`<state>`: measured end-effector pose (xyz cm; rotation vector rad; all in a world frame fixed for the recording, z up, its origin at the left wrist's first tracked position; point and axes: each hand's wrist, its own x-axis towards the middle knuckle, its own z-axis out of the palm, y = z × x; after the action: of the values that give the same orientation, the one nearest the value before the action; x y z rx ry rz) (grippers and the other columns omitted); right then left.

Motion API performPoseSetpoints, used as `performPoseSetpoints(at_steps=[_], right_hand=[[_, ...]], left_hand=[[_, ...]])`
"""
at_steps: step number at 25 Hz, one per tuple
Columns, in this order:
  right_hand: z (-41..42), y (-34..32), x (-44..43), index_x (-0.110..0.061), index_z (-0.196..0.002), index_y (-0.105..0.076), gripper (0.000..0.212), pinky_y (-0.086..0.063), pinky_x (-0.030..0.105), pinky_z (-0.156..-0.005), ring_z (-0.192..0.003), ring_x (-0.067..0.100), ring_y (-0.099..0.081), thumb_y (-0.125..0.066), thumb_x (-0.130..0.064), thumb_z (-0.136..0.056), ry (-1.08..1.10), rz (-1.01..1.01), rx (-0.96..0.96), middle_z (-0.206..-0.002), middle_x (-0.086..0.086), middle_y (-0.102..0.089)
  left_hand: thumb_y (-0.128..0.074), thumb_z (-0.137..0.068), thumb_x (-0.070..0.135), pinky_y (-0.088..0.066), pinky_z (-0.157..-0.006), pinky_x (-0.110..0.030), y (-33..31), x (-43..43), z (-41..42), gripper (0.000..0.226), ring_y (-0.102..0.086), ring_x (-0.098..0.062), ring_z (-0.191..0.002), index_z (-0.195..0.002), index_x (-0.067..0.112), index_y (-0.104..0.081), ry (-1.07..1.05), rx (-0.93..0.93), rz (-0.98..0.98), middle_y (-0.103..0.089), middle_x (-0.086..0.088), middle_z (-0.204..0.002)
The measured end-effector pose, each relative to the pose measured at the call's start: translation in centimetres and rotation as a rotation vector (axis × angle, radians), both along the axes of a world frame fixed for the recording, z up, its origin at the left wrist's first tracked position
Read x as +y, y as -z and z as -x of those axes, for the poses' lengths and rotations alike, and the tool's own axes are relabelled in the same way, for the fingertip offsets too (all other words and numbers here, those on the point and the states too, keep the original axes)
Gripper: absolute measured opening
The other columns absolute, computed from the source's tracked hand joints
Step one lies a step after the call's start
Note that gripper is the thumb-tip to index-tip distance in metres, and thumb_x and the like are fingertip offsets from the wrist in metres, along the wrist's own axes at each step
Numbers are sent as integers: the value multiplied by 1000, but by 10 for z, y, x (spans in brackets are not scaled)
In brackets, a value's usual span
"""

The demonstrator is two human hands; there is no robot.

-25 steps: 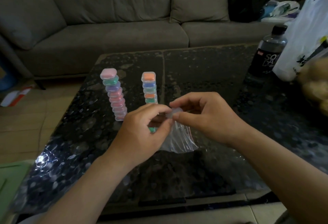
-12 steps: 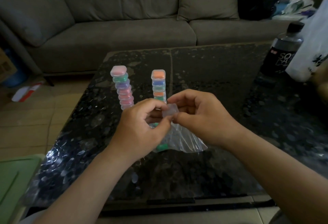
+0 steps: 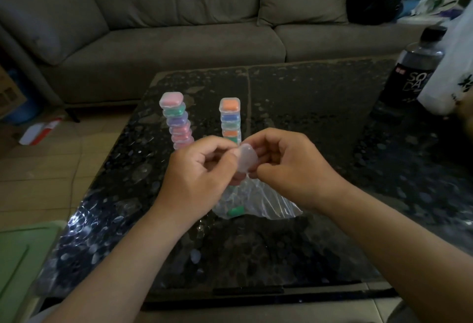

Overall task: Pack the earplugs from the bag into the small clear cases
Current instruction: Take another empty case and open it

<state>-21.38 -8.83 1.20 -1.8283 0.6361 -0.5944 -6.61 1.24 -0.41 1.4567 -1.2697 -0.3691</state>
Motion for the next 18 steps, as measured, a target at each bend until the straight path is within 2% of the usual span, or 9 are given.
performPoseSetpoints(at_steps=[4, 8, 10, 12, 14, 18], right_hand=[[-2, 1, 3, -21, -112, -72, 37, -62, 35, -82, -95, 11, -72, -66, 4, -86, -27, -1, 24, -102, -4, -74], [-3, 2, 1, -28, -115, -72, 31, -64, 37, -70, -81, 16, -71, -66, -9, -91, 37, 18, 33, -89, -1, -73], [-4, 3, 1, -29, -122, -70, 31, -63, 33, -64, -78, 21, -70, -63, -15, -95, 34, -2, 60, -87, 7, -73], [-5, 3, 2, -27, -126, -69, 32, -61, 28, -65, -79, 18, -71, -60, -18, -97, 15, -55, 48, -90, 7, -73], [-4, 2, 0, -25, -127, -69, 32, -61, 27, -67, -79, 12, -71, -59, -18, -97, 19, -85, 20, -88, 1, -74], [-3, 3, 0, -23, -126, -67, 35, -62, 28, -69, -80, 10, -71, -61, -9, -94, 17, -56, -7, -81, -4, -73]], left_hand=[[-69, -94, 7, -64, -65, -31, -2, 0, 1, 12, -76, -15, -75, -94, 17, -76, 7, 41, 8, -77, 4, -86], [-70, -93, 6, -64, -70, -30, -1, 0, 0, 20, -77, -12, -82, -94, 25, -73, 14, 44, 11, -77, 6, -90], [-71, -92, 5, -64, -75, -32, 2, -1, -3, 20, -76, -13, -87, -96, 24, -73, 6, -5, 9, -76, 3, -94], [-74, -90, 7, -63, -78, -34, 6, -2, -5, 16, -75, -18, -92, -101, 18, -75, 17, -75, 23, -74, -2, -100], [-75, -89, 6, -62, -81, -33, 7, -3, -5, 17, -74, -20, -96, -103, 15, -76, 36, -77, 38, -73, -3, -105], [-77, -86, 11, -61, -85, -27, 4, -2, -3, 19, -75, -13, -101, -103, 19, -76, 60, -46, 70, -76, 0, -108]])
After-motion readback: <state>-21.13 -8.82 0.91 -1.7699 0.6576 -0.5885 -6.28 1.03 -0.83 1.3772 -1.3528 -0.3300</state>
